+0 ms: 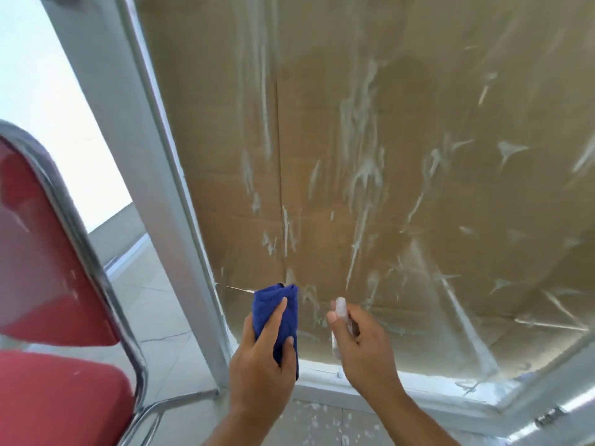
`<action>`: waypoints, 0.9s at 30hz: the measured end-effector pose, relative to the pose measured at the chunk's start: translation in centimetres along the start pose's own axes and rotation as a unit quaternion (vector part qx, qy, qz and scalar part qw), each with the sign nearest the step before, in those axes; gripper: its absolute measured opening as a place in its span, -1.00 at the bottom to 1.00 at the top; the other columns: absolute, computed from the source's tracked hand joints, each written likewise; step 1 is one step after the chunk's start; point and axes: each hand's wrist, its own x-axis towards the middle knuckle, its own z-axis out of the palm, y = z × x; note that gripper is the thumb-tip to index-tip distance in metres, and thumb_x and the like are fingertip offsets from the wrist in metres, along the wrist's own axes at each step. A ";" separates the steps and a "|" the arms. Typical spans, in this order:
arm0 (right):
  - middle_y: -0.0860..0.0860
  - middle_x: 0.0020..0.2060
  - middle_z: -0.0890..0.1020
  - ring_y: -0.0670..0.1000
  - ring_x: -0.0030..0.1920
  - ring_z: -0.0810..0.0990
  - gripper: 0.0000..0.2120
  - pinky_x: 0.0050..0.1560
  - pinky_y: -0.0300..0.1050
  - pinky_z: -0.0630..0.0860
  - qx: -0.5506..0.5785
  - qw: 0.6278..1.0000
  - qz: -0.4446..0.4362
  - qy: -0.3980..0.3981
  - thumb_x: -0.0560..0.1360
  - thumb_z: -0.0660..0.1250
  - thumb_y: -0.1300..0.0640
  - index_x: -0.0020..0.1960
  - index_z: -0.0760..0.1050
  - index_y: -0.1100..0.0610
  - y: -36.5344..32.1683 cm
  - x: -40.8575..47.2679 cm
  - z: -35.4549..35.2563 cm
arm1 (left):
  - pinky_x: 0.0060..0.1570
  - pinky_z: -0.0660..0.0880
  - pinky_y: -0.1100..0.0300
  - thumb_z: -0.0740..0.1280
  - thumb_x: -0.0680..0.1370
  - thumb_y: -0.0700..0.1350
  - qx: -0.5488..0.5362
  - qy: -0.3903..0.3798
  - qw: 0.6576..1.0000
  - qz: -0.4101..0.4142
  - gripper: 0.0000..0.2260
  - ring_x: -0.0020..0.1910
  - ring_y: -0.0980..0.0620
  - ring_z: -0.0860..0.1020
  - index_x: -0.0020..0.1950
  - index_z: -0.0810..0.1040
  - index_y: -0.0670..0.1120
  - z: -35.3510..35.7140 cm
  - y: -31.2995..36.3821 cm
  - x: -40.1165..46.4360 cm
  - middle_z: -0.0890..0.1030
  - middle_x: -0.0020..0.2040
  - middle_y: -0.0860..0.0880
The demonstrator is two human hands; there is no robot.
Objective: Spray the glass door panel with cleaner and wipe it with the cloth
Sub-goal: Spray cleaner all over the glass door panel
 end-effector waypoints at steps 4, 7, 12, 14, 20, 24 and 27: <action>0.09 -0.14 0.66 0.08 -0.11 0.61 -0.65 -0.03 0.13 0.57 -0.040 0.997 0.034 -0.050 0.60 0.32 -0.16 0.05 0.58 0.15 -6.9 0.6 -2.1 | -0.26 0.60 0.16 0.44 0.44 -0.20 0.036 -0.018 0.998 -0.057 -0.32 -0.17 -0.01 0.62 0.47 0.30 0.21 -4.9 5.3 2.3 0.50 0.35 -0.01; 0.05 -0.13 0.68 0.05 -0.08 0.63 -0.65 -0.01 0.07 0.57 -0.079 0.991 0.050 -0.100 0.59 0.33 -0.18 0.08 0.61 0.11 -11.9 1.0 -3.1 | -0.25 0.58 0.16 0.47 0.42 -0.23 0.061 -0.007 0.995 -0.081 -0.31 -0.19 -0.10 0.64 0.46 0.32 0.18 -8.5 8.9 4.0 0.54 0.31 -0.09; 0.01 -0.17 0.68 0.03 -0.08 0.63 -0.77 -0.06 -0.07 0.54 -0.077 0.977 0.045 -0.195 0.60 0.37 -0.10 -0.01 0.62 0.06 -18.2 1.7 -2.5 | -0.30 0.61 0.07 0.53 0.37 -0.29 0.091 0.025 0.984 -0.152 -0.18 -0.21 -0.13 0.65 0.47 0.26 0.24 -12.6 12.4 4.3 0.56 0.30 -0.10; -0.04 -0.17 0.66 0.00 -0.09 0.63 -0.92 -0.07 -0.15 0.53 -0.073 0.969 0.031 -0.234 0.59 0.39 -0.07 -0.05 0.61 -0.09 -19.6 1.3 -1.1 | -0.27 0.60 0.11 0.53 0.37 -0.29 0.098 0.046 0.976 -0.187 -0.20 -0.21 -0.11 0.65 0.46 0.29 0.21 -13.9 13.0 3.6 0.54 0.33 -0.09; -0.15 -0.02 0.57 -0.11 0.00 0.60 -0.93 0.01 -0.23 0.53 -0.079 0.938 -0.011 -0.338 0.58 0.39 -0.04 0.04 0.56 -0.21 -21.4 -0.7 5.3 | -0.23 0.59 0.13 0.53 0.38 -0.30 0.120 0.119 0.946 -0.277 -0.20 -0.14 -0.11 0.65 0.47 0.28 0.19 -18.0 11.0 1.6 0.50 0.38 -0.07; -0.24 -0.02 0.59 -0.21 0.01 0.59 -0.89 0.05 -0.17 0.54 -0.083 0.922 -0.020 -0.377 0.59 0.38 -0.05 0.10 0.59 -0.20 -21.4 -2.5 11.1 | -0.28 0.49 0.28 0.54 0.35 -0.34 0.125 0.155 0.925 -0.324 -0.27 -0.19 -0.02 0.63 0.42 0.42 0.13 -21.5 8.1 -0.2 0.54 0.29 -0.04; -0.31 -0.06 0.60 -0.19 0.03 0.60 -0.89 0.08 -0.14 0.55 -0.084 0.905 -0.008 -0.418 0.60 0.36 -0.04 0.07 0.58 -0.24 -21.4 -4.0 15.9 | -0.19 0.56 0.21 0.50 0.41 -0.32 0.133 0.178 0.902 -0.370 -0.37 -0.11 -0.01 0.60 0.44 0.46 0.03 -24.2 5.5 -1.7 0.51 0.30 -0.03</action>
